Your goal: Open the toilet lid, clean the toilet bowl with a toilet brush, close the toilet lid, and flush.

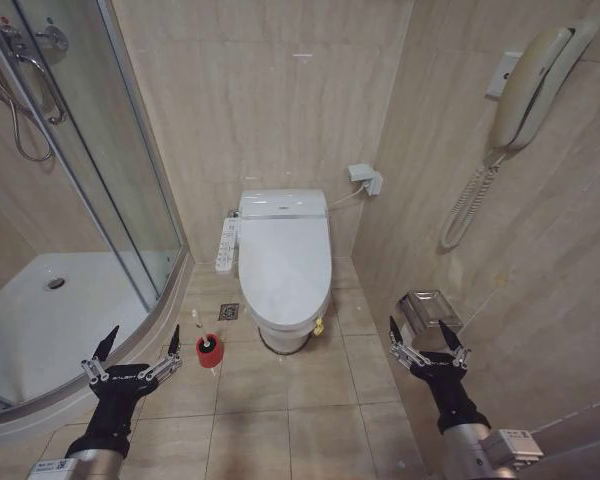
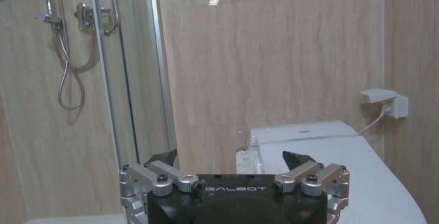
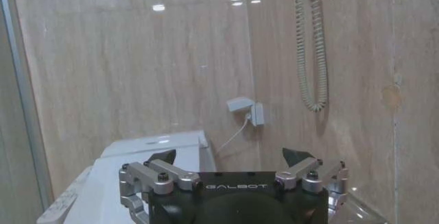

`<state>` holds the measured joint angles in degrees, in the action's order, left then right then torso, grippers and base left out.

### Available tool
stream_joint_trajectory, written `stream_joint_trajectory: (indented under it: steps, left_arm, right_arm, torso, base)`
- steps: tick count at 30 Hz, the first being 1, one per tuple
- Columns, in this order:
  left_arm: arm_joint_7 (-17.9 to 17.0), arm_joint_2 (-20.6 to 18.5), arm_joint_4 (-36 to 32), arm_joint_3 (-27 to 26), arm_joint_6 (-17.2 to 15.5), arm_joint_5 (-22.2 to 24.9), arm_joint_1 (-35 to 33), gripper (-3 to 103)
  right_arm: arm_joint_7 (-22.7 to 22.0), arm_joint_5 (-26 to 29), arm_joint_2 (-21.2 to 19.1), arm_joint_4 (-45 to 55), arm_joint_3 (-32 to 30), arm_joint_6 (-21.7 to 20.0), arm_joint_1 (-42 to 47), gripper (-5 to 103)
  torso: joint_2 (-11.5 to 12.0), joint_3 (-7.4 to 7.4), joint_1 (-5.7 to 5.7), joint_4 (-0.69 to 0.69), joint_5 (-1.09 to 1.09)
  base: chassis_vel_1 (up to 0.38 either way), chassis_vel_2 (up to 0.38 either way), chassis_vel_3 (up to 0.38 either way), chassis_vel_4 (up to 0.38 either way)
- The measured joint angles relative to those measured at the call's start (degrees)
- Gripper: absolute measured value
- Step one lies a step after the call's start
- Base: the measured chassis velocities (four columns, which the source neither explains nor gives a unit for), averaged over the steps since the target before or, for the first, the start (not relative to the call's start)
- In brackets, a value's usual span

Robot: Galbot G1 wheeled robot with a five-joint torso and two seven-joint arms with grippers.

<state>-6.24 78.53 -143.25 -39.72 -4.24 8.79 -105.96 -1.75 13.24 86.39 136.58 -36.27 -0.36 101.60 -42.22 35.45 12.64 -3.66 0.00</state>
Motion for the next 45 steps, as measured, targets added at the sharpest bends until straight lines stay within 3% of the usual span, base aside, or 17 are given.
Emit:
stream_joint_trajectory:
  steps: [27, 45]
  left_arm:
    - [0.00, 0.00, 0.00, 0.00, 0.00, 0.00, 0.00, 100]
    - [0.00, 0.00, 0.00, 0.00, 0.00, 0.00, -0.01, 100]
  right_arm:
    - [0.72, 0.22, -0.01, -0.20, 0.03, 0.03, -0.44, 100]
    - [0.37, 1.81, -0.19, -0.33, -0.39, 2.33, 0.04, 100]
  torso:
    - [0.00, 0.00, 0.00, 0.00, 0.00]
    - [0.00, 0.00, -0.01, 0.01, 0.01]
  base:
    - [0.000, 0.000, 0.000, 0.000]
    - [-0.071, 0.077, 0.078, -0.077]
